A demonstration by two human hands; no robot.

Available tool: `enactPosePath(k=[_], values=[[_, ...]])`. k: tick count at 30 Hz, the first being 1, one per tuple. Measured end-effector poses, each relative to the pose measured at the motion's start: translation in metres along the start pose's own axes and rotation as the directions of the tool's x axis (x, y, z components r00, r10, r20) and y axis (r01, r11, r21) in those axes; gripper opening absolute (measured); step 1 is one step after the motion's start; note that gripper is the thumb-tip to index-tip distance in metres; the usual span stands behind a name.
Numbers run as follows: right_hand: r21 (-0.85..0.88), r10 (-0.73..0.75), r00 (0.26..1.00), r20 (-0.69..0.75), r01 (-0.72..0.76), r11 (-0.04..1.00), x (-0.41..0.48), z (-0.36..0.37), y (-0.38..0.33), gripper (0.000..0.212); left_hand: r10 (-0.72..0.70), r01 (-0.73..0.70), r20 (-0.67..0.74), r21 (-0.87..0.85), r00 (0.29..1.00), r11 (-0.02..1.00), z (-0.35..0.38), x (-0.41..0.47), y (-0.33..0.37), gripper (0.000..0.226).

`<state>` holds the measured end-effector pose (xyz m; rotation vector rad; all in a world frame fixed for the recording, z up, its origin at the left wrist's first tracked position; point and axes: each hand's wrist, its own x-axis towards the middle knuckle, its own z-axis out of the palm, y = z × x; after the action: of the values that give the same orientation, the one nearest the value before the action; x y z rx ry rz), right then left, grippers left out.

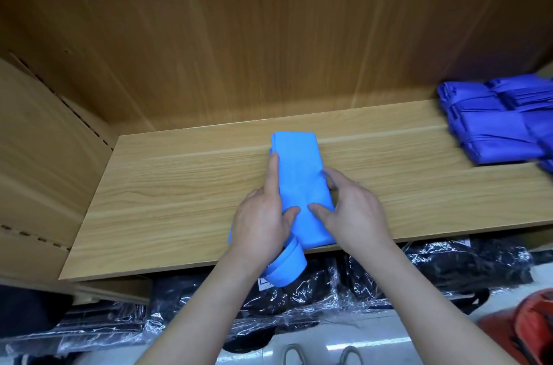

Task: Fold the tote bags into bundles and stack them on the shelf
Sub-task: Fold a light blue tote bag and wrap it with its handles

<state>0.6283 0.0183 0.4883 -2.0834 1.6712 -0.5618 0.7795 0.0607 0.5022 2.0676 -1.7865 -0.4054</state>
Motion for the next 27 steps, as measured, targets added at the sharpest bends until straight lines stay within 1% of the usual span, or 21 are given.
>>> enactPosePath(k=[1, 3, 5, 7, 8, 10, 11, 12, 14, 16, 17, 18, 19, 20, 21, 22, 23, 25, 27], values=[[-0.04, -0.012, 1.0, 0.002, 0.012, 0.999, 0.001, -0.001, 0.0, 0.067, 0.021, -0.021, 0.005, -0.006, 1.0, 1.0, 0.0, 0.0, -0.001, 0.091], [-0.082, -0.023, 0.999, 0.023, 0.025, 0.996, 0.003, 0.001, -0.002, 0.072, 0.07, -0.07, 0.01, 0.011, 0.997, 0.997, 0.003, 0.001, -0.005, 0.08], [-0.062, 0.006, 0.999, 0.048, -0.003, 0.998, 0.004, 0.004, -0.006, 0.076, 0.098, -0.099, 0.032, 0.033, 0.995, 0.995, 0.006, 0.001, -0.004, 0.069], [-0.026, 0.03, 0.999, 0.045, -0.029, 0.999, 0.006, 0.007, -0.006, 0.076, 0.099, -0.101, 0.062, 0.031, 0.993, 0.994, 0.009, 0.0, -0.004, 0.067], [-0.028, 0.031, 0.998, 0.046, -0.029, 0.999, 0.007, 0.008, -0.006, 0.074, 0.095, -0.101, 0.095, 0.052, 0.991, 0.994, 0.007, 0.0, -0.006, 0.066], [-0.051, 0.018, 0.999, 0.047, -0.016, 0.999, 0.007, 0.009, -0.005, 0.072, 0.06, -0.093, 0.215, 0.147, 0.975, 0.985, -0.005, 0.007, -0.014, 0.061], [-0.064, 0.013, 0.999, 0.049, -0.009, 0.998, 0.008, 0.01, -0.005, 0.072, 0.044, -0.095, 0.262, 0.187, 0.964, 0.978, -0.016, 0.011, -0.015, 0.054], [-0.076, 0.011, 0.999, 0.051, -0.007, 0.997, 0.008, 0.01, -0.006, 0.071, 0.039, -0.096, 0.271, 0.201, 0.962, 0.975, -0.031, 0.015, -0.014, 0.045], [-0.092, 0.01, 0.998, 0.057, -0.005, 0.996, 0.007, 0.01, -0.007, 0.069, 0.08, -0.11, 0.185, 0.155, 0.979, 0.982, -0.063, 0.018, -0.005, 0.03], [-0.091, 0.001, 0.998, 0.063, 0.005, 0.996, 0.006, 0.01, -0.008, 0.066, 0.138, -0.137, 0.072, -0.024, 0.988, 0.99, -0.095, 0.009, 0.018, 0.024], [-0.089, -0.004, 0.998, 0.069, 0.01, 0.996, 0.006, 0.009, -0.008, 0.064, 0.172, -0.169, 0.027, -0.082, 0.985, 0.982, -0.106, 0.002, 0.032, 0.024], [-0.084, -0.005, 0.997, 0.082, 0.011, 0.996, 0.006, 0.009, -0.008, 0.06, 0.234, -0.233, 0.016, -0.059, 0.972, 0.971, -0.111, -0.006, 0.044, 0.025], [-0.074, -0.005, 0.995, 0.1, 0.012, 0.997, 0.006, 0.007, -0.008, 0.058, 0.314, -0.316, 0.051, 0.041, 0.948, 0.948, -0.106, -0.013, 0.054, 0.029], [-0.062, -0.005, 0.992, 0.124, 0.013, 0.998, 0.007, 0.006, -0.007, 0.058, 0.355, -0.375, 0.135, 0.173, 0.925, 0.911, -0.096, -0.02, 0.062, 0.031], [-0.049, -0.008, 0.99, 0.14, 0.015, 0.999, 0.007, 0.005, -0.005, 0.059, 0.351, -0.403, 0.217, 0.288, 0.911, 0.869, -0.079, -0.025, 0.062, 0.03], [-0.034, -0.017, 0.99, 0.142, 0.022, 0.999, 0.008, 0.005, -0.003, 0.059, 0.33, -0.408, 0.262, 0.356, 0.907, 0.84, -0.06, -0.026, 0.056, 0.031], [-0.008, -0.036, 0.991, 0.132, 0.037, 0.999, 0.009, 0.005, 0.0, 0.055, 0.327, -0.404, 0.251, 0.387, 0.911, 0.829, -0.041, -0.022, 0.046, 0.033], [0.059, -0.078, 0.991, 0.106, 0.072, 0.996, 0.008, 0.005, 0.006, 0.046, 0.299, -0.352, 0.196, 0.362, 0.934, 0.863, -0.019, -0.011, 0.023, 0.043], [0.105, -0.103, 0.99, 0.1, 0.092, 0.99, 0.007, 0.006, 0.012, 0.039, 0.223, -0.317, 0.295, 0.326, 0.929, 0.891, -0.006, -0.003, 0.004, 0.054]])
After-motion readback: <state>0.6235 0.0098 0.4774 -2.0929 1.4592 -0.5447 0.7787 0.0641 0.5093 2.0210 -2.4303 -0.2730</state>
